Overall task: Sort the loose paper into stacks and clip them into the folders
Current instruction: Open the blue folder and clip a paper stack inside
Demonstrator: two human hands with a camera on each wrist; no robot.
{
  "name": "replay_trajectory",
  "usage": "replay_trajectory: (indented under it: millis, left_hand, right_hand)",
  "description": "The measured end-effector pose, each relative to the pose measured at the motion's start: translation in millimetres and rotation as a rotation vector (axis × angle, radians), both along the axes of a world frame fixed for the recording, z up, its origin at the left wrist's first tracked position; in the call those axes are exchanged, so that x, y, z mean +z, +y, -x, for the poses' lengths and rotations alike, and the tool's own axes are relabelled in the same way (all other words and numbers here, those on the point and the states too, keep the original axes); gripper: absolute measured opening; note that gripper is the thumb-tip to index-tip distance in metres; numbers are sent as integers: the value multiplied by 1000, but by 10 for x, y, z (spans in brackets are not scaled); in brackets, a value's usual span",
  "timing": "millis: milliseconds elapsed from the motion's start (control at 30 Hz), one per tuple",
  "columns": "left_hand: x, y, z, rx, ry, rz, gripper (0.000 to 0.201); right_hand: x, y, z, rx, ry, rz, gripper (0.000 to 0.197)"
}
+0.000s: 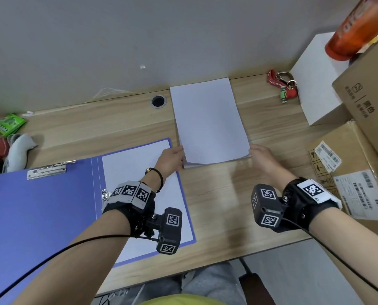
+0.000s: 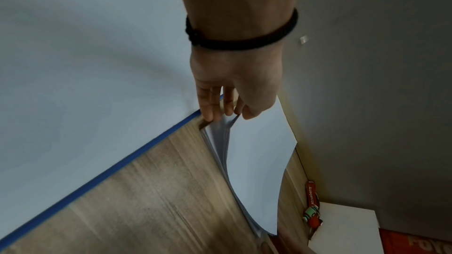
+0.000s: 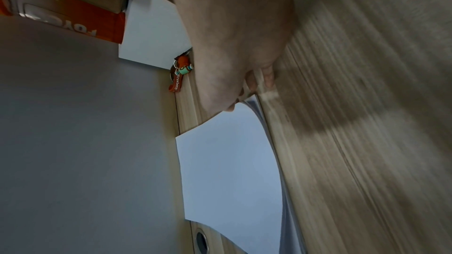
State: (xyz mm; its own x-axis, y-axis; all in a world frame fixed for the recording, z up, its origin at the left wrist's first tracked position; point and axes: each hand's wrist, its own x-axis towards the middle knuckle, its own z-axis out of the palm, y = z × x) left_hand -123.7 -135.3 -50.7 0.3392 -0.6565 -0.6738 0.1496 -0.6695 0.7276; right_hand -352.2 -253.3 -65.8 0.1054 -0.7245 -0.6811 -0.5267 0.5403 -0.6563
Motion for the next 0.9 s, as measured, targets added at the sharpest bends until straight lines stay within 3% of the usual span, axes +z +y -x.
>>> replay_trajectory:
  millis: [233, 400, 667, 767, 900]
  left_hand:
    - [-57, -129, 56, 178, 157, 4, 38]
    - [-84, -165, 111, 194, 219, 44, 40]
    - [116, -154, 111, 225, 257, 162, 55]
    - [218, -30, 9, 161, 228, 172, 55]
    - [361, 224, -198, -56, 125, 174, 57]
  right_hand:
    - [54, -61, -18, -104, -115, -15, 28]
    - [74, -70, 7, -139, -157, -53, 27]
    - [100, -62, 154, -271, -160, -79, 46]
    - [209, -39, 120, -287, -213, -120, 46]
    - [439, 86, -82, -240, -384, -140, 43]
